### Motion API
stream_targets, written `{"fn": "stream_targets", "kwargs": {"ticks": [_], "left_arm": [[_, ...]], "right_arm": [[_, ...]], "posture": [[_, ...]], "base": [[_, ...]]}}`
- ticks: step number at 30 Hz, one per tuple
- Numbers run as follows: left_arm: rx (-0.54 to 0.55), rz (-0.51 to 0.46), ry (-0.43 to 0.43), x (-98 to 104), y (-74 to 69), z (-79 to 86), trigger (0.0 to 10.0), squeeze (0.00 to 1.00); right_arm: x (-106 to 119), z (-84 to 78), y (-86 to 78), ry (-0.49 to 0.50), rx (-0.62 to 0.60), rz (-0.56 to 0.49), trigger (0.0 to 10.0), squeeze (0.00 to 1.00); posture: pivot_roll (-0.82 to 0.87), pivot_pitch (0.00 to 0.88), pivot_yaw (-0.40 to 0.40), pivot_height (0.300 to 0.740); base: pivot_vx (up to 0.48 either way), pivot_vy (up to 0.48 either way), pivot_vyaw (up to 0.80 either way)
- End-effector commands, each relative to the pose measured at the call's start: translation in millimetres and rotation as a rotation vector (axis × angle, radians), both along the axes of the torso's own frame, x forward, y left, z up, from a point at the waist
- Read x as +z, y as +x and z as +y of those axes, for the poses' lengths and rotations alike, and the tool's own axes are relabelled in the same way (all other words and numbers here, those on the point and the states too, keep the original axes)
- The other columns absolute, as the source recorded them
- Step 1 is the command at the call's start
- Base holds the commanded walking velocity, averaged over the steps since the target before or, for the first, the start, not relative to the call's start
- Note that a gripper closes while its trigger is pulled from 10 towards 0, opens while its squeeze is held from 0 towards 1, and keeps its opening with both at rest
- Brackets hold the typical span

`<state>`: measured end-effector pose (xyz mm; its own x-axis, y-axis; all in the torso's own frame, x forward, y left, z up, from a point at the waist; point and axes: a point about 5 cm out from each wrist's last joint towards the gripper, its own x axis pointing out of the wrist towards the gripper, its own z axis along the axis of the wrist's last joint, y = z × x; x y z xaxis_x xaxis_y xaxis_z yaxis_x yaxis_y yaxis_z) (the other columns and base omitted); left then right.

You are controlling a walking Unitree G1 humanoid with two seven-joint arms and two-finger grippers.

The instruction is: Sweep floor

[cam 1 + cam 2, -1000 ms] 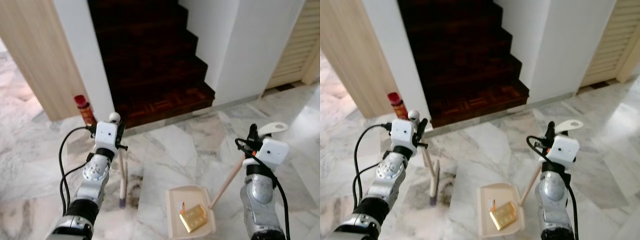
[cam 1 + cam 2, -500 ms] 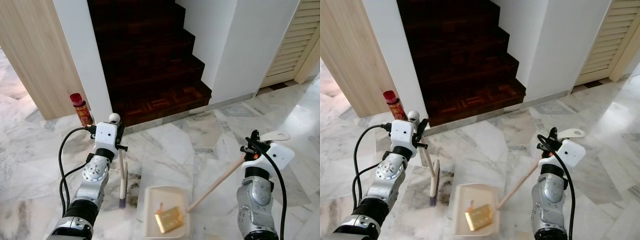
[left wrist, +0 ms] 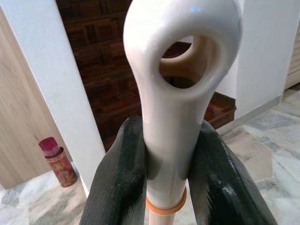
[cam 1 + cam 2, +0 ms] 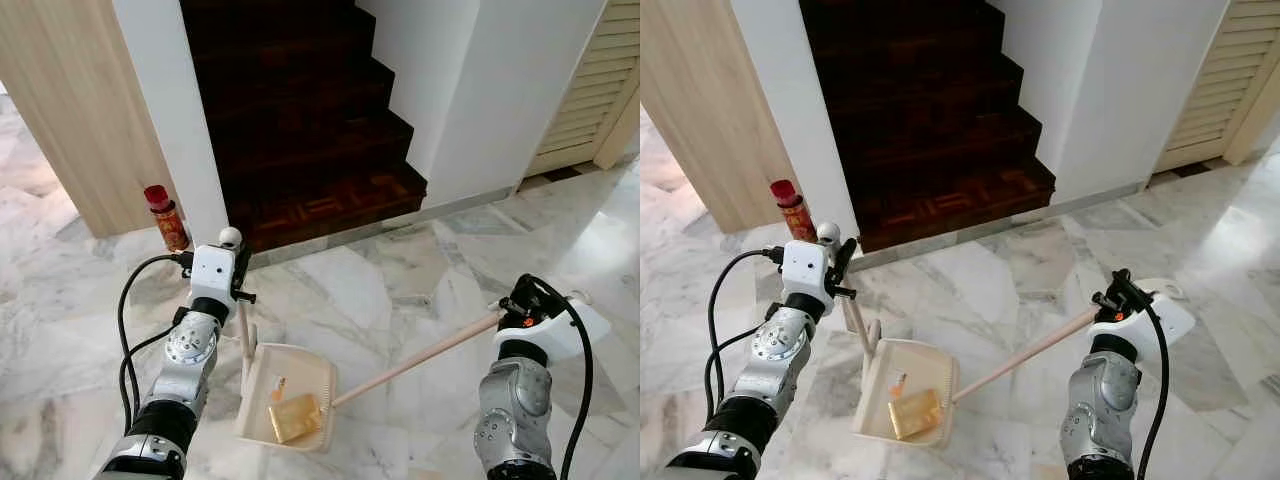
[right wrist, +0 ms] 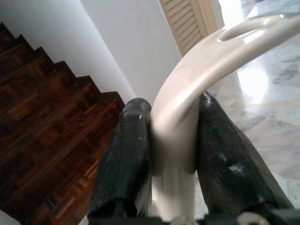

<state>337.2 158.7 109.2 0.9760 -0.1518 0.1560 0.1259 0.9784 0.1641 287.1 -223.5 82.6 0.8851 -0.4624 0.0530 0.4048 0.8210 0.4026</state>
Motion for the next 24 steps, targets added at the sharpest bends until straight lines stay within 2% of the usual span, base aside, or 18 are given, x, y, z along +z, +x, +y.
{"fn": "stream_targets", "kwargs": {"ticks": [1, 8, 21, 24], "left_arm": [[-0.011, -0.047, 0.018, 10.0, 0.8, -1.1, 10.0, 0.0], [-0.03, -0.059, 0.042, 11.5, 0.2, -4.5, 10.0, 0.0], [-0.024, -0.052, 0.018, 12.4, 0.3, -4.4, 10.0, 0.0], [-0.022, -0.049, 0.018, 12.3, 0.3, -4.0, 10.0, 0.0]], "right_arm": [[12.0, -1.9, 3.6, -0.027, 0.001, -0.041, 10.0, 0.0], [13.9, 1.7, 6.5, -0.049, 0.021, -0.043, 10.0, 0.0], [14.8, 1.6, 6.3, -0.078, 0.021, -0.038, 10.0, 0.0], [15.6, 1.4, 6.3, -0.105, 0.022, -0.033, 10.0, 0.0]], "posture": [[0.07, 0.0, 0.005, 0.74], [0.08, 0.011, 0.007, 0.74], [0.08, 0.027, 0.008, 0.74], [0.08, 0.03, 0.008, 0.74]], "base": [[0.0, 0.0, 0.0], [0.0, 0.0, 0.0], [0.0, 0.0, 0.0], [0.0, 0.0, 0.7]]}}
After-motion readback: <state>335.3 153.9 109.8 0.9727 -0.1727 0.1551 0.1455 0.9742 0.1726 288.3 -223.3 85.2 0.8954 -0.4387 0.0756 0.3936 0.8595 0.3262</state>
